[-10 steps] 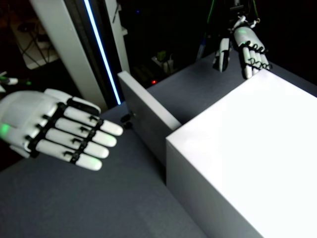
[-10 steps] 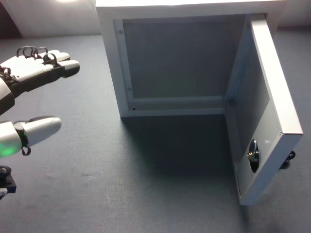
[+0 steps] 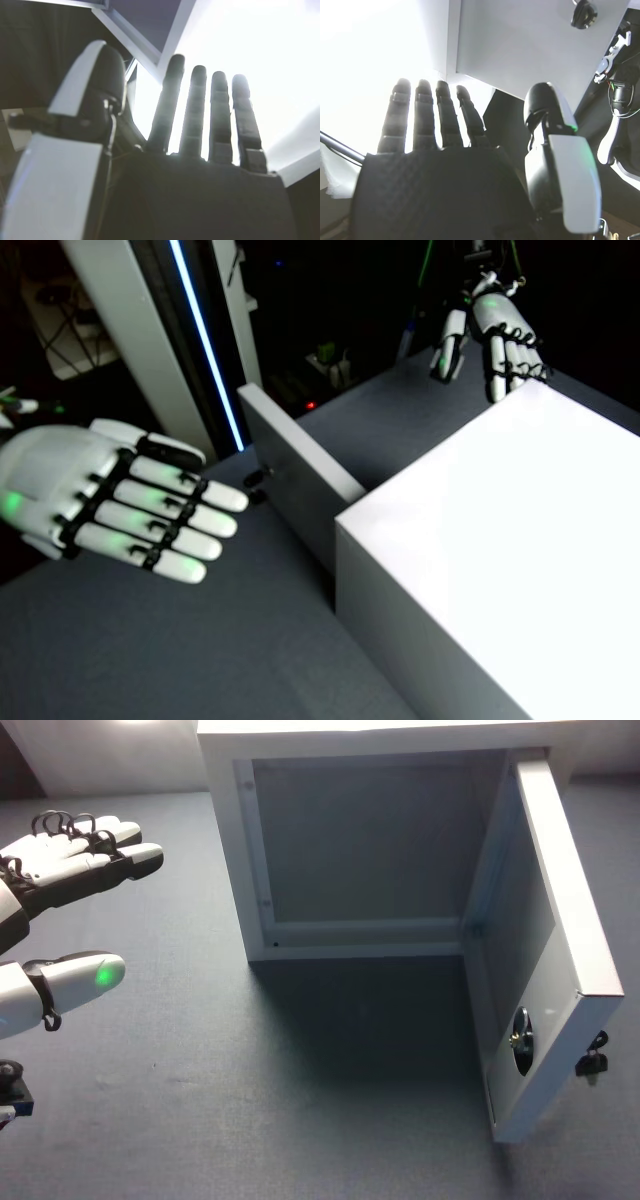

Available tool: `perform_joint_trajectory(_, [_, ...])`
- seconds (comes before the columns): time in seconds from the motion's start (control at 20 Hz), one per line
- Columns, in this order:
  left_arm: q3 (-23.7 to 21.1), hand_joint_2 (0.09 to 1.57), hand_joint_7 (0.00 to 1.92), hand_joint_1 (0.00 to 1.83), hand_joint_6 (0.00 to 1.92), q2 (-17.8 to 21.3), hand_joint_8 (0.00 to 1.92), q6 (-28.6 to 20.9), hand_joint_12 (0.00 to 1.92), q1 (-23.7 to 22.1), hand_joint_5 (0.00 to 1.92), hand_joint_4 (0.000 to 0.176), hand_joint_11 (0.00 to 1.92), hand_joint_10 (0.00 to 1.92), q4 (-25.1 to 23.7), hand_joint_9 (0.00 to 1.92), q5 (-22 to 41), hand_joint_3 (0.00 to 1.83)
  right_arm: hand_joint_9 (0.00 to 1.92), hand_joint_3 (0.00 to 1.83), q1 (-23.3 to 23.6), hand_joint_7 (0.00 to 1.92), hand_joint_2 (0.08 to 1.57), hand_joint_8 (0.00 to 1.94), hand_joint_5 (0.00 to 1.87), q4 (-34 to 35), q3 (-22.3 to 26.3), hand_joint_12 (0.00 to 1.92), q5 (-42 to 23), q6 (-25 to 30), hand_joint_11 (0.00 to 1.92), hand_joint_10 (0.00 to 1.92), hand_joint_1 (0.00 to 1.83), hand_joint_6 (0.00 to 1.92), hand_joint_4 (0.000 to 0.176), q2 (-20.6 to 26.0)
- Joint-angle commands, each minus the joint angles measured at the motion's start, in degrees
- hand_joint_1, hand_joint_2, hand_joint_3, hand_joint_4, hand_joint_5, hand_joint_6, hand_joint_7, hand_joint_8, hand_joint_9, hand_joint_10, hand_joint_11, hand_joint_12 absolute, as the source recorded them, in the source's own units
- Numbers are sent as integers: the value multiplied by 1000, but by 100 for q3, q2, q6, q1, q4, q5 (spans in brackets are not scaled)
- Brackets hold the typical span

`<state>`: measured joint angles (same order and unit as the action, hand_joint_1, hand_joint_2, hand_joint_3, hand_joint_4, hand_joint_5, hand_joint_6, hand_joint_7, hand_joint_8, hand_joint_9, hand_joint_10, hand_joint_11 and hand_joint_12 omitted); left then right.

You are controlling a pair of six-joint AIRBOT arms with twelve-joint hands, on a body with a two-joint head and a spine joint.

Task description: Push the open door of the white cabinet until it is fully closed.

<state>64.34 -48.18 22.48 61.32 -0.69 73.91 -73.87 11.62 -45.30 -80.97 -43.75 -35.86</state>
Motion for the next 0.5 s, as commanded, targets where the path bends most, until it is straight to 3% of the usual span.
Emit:
perform_joint_trajectory(0.0, [27,1438,67,318,1,35,2,-40,130,-37,200,0,0,0,161,2,676,0,32,6,42,112,1302,23,38,16,-29,0,-637,8,0,11,185,9,0,6])
perform_joint_trajectory(0.1, [27,1442,58,282,1,34,2,-40,141,-37,193,0,0,0,162,1,677,2,66,1,72,159,1296,6,150,-60,-35,25,-602,8,30,16,230,28,0,8])
perform_joint_trajectory(0.3, [33,1440,47,292,0,25,0,-39,73,-37,185,0,0,0,198,0,680,0,215,1,114,229,1305,10,286,-321,-25,732,-571,12,0,26,311,16,0,13])
perform_joint_trajectory(0.45, [37,1445,32,248,0,19,0,-39,87,-28,176,0,0,0,233,0,701,2,301,0,165,328,1328,12,368,-566,-1,715,-528,67,0,32,346,22,0,16])
